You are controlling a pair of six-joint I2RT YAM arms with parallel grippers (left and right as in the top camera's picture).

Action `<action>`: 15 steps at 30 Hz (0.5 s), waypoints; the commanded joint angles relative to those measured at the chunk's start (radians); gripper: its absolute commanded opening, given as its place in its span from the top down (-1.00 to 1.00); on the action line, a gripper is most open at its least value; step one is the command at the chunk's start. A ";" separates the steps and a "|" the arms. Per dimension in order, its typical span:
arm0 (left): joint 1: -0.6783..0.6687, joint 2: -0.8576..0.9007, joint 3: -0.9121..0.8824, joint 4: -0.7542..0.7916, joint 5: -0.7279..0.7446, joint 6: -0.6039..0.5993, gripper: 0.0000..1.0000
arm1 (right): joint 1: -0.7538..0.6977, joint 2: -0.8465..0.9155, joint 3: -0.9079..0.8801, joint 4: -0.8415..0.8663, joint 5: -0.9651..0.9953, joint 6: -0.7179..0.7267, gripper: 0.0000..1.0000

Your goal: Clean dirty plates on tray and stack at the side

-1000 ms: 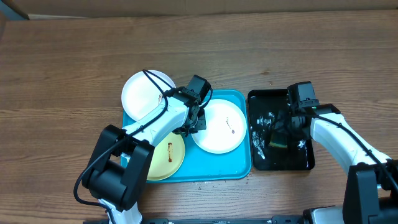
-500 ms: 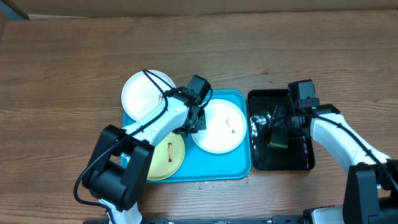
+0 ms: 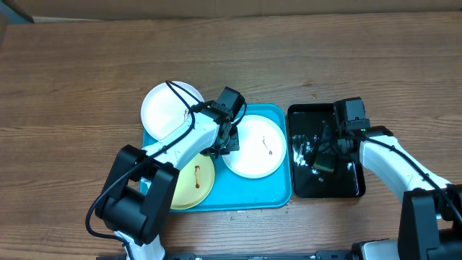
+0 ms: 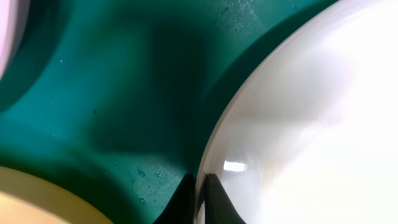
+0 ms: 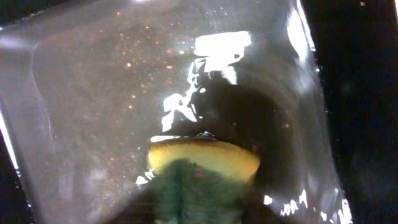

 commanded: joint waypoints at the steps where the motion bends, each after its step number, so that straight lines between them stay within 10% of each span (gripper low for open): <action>1: 0.001 0.021 -0.013 -0.017 -0.068 -0.008 0.92 | 0.002 -0.005 0.025 -0.042 -0.002 -0.040 -0.31; 6: 0.001 0.021 -0.013 -0.016 -0.068 -0.008 0.92 | 0.002 -0.005 0.016 -0.132 -0.003 -0.036 -0.22; 11: 0.001 0.021 -0.013 -0.018 -0.068 -0.010 0.92 | 0.002 -0.005 0.009 -0.123 -0.006 -0.036 0.90; 15: 0.001 0.021 -0.013 -0.038 -0.094 -0.053 0.92 | 0.002 -0.008 0.041 -0.146 -0.006 -0.037 0.93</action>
